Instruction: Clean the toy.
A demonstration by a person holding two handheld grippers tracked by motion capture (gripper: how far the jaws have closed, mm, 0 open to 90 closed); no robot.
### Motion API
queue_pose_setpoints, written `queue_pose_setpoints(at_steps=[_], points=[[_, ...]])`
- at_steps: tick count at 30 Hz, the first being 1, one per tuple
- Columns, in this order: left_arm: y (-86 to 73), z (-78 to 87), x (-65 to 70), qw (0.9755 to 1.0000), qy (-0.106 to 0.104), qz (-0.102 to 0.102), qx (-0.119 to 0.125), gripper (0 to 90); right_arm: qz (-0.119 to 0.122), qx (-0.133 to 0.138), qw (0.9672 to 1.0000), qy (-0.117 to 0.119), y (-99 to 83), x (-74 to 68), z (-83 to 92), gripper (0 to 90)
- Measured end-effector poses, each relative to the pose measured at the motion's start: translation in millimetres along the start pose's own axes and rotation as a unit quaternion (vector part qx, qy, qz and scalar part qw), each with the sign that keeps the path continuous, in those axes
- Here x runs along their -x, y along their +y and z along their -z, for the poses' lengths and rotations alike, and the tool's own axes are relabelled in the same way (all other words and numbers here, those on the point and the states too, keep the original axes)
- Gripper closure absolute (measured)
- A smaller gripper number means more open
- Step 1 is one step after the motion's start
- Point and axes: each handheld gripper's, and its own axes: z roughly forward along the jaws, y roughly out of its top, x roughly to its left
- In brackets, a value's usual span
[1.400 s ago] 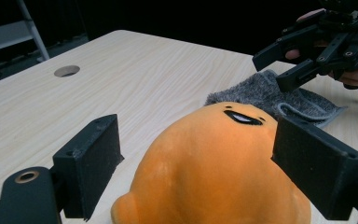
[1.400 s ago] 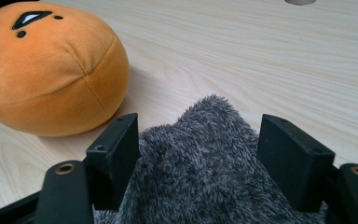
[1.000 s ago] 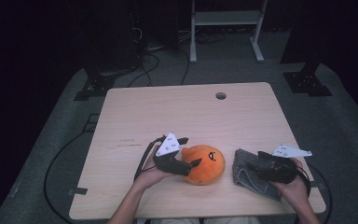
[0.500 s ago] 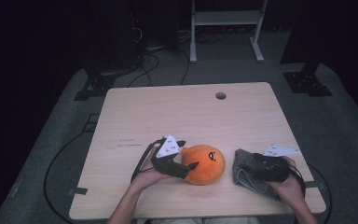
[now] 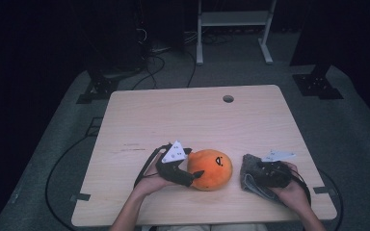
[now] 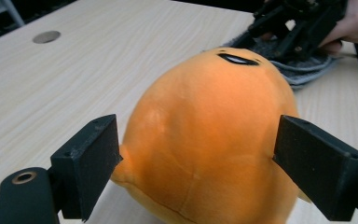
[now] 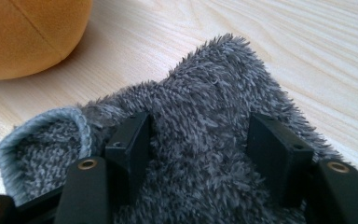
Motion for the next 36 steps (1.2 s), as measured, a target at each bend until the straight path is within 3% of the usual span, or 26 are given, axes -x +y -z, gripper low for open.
queue_pose_setpoints(at_steps=[9, 16, 20, 24, 26, 36], points=[[-2.4, -5.7, 3.1, 0.9993, -0.010, -0.016, -0.031, 13.0, 0.009, -0.008, 0.9999, -0.011, 1.4, -3.8, -1.4, 37.0], [-4.9, -8.5, 3.0, 0.9992, -0.013, -0.012, -0.035, 11.9, 0.007, -0.012, 0.9998, -0.012, 2.0, -4.0, -1.5, 39.4], [-6.1, -9.9, 3.3, 0.9992, -0.013, -0.011, -0.037, 11.7, 0.014, -0.025, 0.9996, -0.006, 6.3, -9.6, -0.5, 61.6], [-7.5, -11.1, 4.8, 0.9990, -0.018, -0.013, -0.040, 10.7, 0.019, -0.032, 0.9993, -0.004, 8.6, -13.5, -0.4, 69.5], [-6.9, -9.7, 4.4, 0.9986, -0.023, -0.019, -0.044, 10.4, 0.010, -0.034, 0.9993, -0.008, 9.3, -11.9, -0.3, 76.1], [-9.5, -13.1, 5.2, 0.9982, -0.020, -0.027, -0.049, 17.1, -0.025, -0.029, 0.9993, 0.001, 8.9, 2.6, 8.2, 79.5]])
